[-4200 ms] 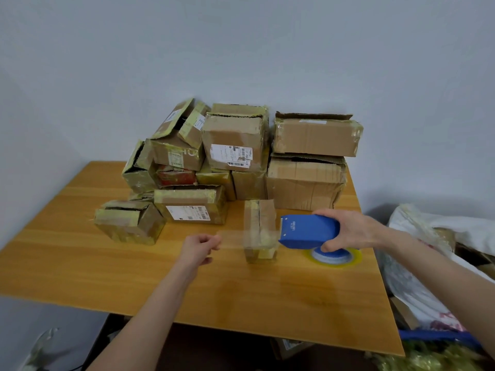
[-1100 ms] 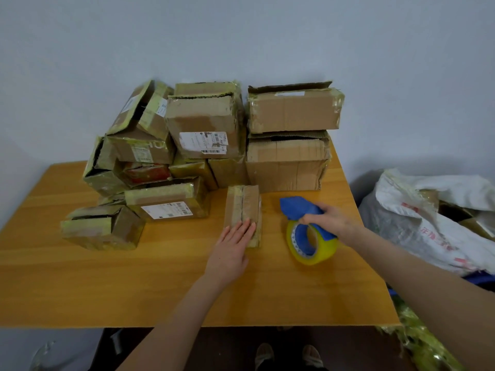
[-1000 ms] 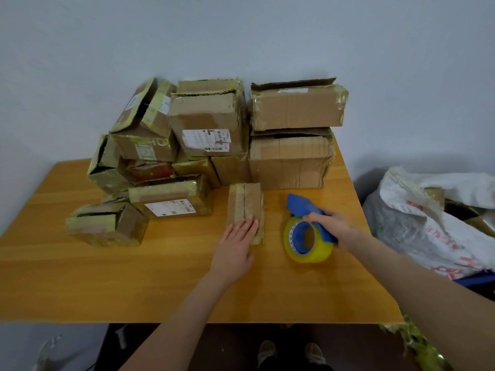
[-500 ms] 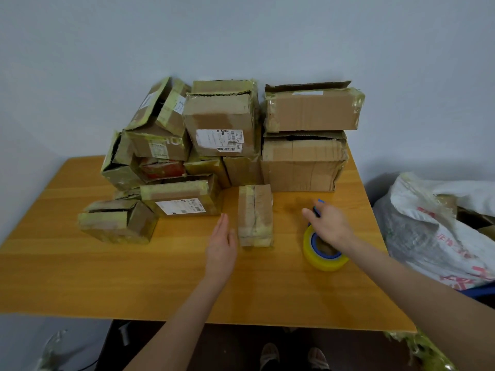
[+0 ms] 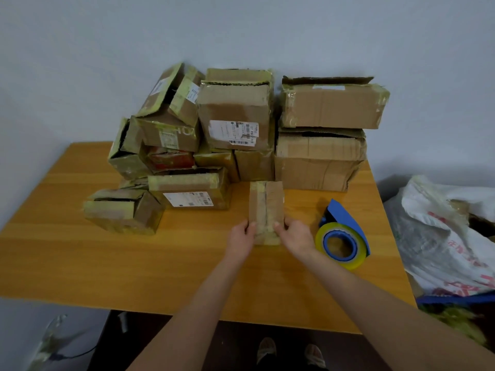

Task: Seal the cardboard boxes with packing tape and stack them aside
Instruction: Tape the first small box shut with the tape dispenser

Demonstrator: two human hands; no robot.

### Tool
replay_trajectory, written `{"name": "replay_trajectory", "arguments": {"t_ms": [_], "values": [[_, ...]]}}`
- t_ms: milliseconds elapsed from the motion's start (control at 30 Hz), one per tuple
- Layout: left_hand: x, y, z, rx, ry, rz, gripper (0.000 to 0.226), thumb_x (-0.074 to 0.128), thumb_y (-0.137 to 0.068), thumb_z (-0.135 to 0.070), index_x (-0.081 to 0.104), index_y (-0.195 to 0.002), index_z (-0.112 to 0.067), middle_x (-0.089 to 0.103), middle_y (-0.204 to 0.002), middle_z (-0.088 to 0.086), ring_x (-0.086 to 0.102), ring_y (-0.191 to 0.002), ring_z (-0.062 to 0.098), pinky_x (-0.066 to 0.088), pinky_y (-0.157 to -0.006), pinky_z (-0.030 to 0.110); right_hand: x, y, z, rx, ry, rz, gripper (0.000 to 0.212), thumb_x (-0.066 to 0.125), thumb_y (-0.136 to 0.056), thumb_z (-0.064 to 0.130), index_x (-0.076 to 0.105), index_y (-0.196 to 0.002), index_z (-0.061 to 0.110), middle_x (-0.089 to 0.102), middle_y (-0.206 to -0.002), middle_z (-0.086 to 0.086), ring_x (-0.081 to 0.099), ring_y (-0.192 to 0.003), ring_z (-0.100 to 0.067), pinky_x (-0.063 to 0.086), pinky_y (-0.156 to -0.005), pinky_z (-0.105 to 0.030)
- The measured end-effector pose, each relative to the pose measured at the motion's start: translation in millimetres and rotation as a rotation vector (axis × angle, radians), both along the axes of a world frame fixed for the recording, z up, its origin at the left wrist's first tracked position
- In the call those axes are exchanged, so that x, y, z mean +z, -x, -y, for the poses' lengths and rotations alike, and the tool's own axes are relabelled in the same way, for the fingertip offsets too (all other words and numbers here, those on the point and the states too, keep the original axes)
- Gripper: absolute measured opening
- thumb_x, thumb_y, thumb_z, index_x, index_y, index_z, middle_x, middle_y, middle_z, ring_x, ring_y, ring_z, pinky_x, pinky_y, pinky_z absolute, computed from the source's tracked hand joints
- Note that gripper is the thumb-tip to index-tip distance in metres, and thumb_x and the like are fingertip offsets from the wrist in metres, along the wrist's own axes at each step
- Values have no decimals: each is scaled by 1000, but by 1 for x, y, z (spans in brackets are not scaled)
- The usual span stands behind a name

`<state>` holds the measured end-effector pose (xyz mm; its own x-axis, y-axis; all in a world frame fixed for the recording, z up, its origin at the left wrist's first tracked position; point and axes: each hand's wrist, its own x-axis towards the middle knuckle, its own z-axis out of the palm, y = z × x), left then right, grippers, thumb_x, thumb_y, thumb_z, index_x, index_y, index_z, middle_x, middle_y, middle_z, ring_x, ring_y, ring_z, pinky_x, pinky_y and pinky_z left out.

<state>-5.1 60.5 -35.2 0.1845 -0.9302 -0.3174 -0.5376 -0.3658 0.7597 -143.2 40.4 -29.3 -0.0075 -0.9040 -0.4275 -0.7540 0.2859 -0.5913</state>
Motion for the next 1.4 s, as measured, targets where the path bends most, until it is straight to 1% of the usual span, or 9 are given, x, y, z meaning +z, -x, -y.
{"name": "replay_trajectory", "arguments": {"t_ms": [167,300,433,533,733,800,967,1267,1400], "values": [[-5,-5,-12,136,80,-34,41,53,-97,-28,53,-135,-10,60,-128,4,58,-114,19,50,-93,31,4,10,2,47,0,49,42,40,-103,37,57,-133,12,67,-106,-7,53,-78,-15,39,-58,-27],[-3,-5,-13,116,62,-57,42,52,-98,-28,52,-136,-10,63,-123,6,60,-106,17,51,-87,28,4,13,-1,42,32,26,45,46,-101,40,55,-137,15,68,-107,-5,54,-79,-14,42,-64,-24],[1,-17,-19,43,54,-121,44,58,-94,-24,51,-136,-12,65,-85,-6,62,-76,11,55,-72,26,6,22,-6,103,99,104,66,60,-92,44,35,-149,21,60,-79,7,58,-74,-10,45,-59,-18],[2,-21,-20,-11,65,-66,46,66,-89,-21,54,-133,-14,64,-77,-2,61,-71,12,54,-71,26,7,26,-10,163,169,165,77,67,-89,37,24,-152,29,53,-71,16,53,-65,-2,41,-53,-10],[4,-19,-18,-149,145,160,46,74,-81,-22,62,-125,-16,58,-71,-7,52,-62,5,42,-58,5,0,25,-12,264,246,19,64,71,-86,32,44,-145,29,69,-108,0,65,-92,-16,52,-80,-21],[4,-17,-17,-154,175,248,42,75,-80,-24,65,-120,-16,56,-74,-6,50,-65,6,39,-57,6,-2,24,-10,312,270,-49,60,72,-85,33,48,-141,29,67,-122,-2,64,-106,-20,53,-90,-31],[-2,-15,-12,-164,144,380,49,80,-72,-32,58,-110,-11,53,-99,-2,55,-88,14,48,-76,22,-4,17,-4,444,226,-231,52,73,-82,39,39,-120,27,68,-106,-5,65,-92,-28,55,-76,-42],[-4,-21,-9,-224,108,283,35,73,-82,-19,55,-111,-9,68,-112,7,64,-104,20,54,-88,32,-5,32,5,536,118,-90,60,70,-87,17,36,-133,30,61,-122,-5,61,-104,-24,54,-86,-39],[0,-23,-9,-229,52,131,57,72,-82,-34,49,-129,-12,62,-124,2,60,-111,15,52,-94,32,2,38,4,419,173,16,60,67,-87,40,37,-139,30,60,-121,2,60,-98,-14,56,-82,-34]]}}
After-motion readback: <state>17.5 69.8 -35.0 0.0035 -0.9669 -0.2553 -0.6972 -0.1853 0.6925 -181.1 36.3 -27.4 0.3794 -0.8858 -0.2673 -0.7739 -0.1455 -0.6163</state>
